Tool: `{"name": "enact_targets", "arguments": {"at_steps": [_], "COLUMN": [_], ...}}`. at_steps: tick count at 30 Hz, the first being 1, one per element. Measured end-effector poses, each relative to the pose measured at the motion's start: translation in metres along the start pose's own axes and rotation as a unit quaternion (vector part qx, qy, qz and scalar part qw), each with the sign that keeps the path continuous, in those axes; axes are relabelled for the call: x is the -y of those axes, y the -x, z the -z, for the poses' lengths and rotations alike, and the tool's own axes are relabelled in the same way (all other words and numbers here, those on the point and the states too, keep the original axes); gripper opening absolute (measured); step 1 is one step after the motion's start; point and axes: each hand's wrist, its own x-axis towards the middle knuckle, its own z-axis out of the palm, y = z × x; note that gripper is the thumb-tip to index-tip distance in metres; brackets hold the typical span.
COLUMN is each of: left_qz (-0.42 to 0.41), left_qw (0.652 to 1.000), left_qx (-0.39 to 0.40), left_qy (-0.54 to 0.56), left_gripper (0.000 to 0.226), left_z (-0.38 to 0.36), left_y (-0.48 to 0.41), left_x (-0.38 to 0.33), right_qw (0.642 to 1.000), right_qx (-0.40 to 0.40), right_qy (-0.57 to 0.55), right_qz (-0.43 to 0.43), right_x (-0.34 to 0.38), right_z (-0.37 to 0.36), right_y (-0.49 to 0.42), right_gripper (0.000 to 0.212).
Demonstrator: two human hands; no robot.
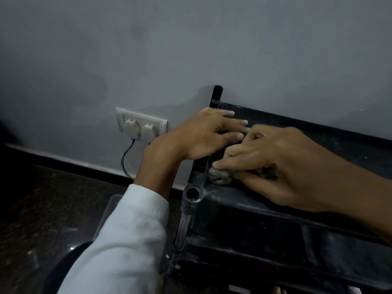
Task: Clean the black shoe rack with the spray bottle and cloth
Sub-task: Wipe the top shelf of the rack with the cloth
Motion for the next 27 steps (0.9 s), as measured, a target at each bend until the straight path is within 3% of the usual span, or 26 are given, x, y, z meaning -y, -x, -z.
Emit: {"name": "enact_targets", "arguments": {"at_steps": [5, 11, 15, 18, 21, 24, 27], "left_qz": [-0.001, -0.009, -0.005, 0.003, -0.005, -0.008, 0.001], "left_qw": [1.000, 0.999, 0.993, 0.992, 0.993, 0.991, 0.989], "left_qx": [0.000, -0.025, -0.047, -0.050, -0.052, -0.055, -0.062], "left_qy": [0.024, 0.038, 0.108, 0.113, 0.109, 0.119, 0.135], "left_gripper": [0.039, 0.041, 0.042, 0.042, 0.042, 0.043, 0.044], "left_z": [0.000, -0.002, -0.002, -0.003, -0.004, -0.004, -0.005], "left_y": [0.000, -0.001, 0.001, -0.001, -0.002, -0.002, -0.003], "left_x": [0.001, 0.002, 0.002, 0.002, 0.001, 0.004, 0.007], "right_qw": [0.997, 0.998, 0.999, 0.999, 0.997, 0.993, 0.998], "right_qx": [-0.029, -0.006, -0.033, -0.007, 0.024, 0.001, -0.013], "right_qy": [-0.073, 0.041, 0.006, -0.007, 0.047, 0.091, 0.014], "right_qz": [0.019, -0.045, -0.038, -0.030, -0.060, -0.079, -0.054], "right_x": [0.008, -0.010, -0.001, -0.001, -0.010, -0.010, -0.006], "right_z": [-0.001, 0.000, -0.011, -0.006, 0.000, -0.006, -0.011], "right_y": [0.012, 0.012, 0.007, 0.016, 0.013, 0.000, 0.000], "right_gripper": [0.027, 0.027, 0.025, 0.025, 0.027, 0.028, 0.027]}}
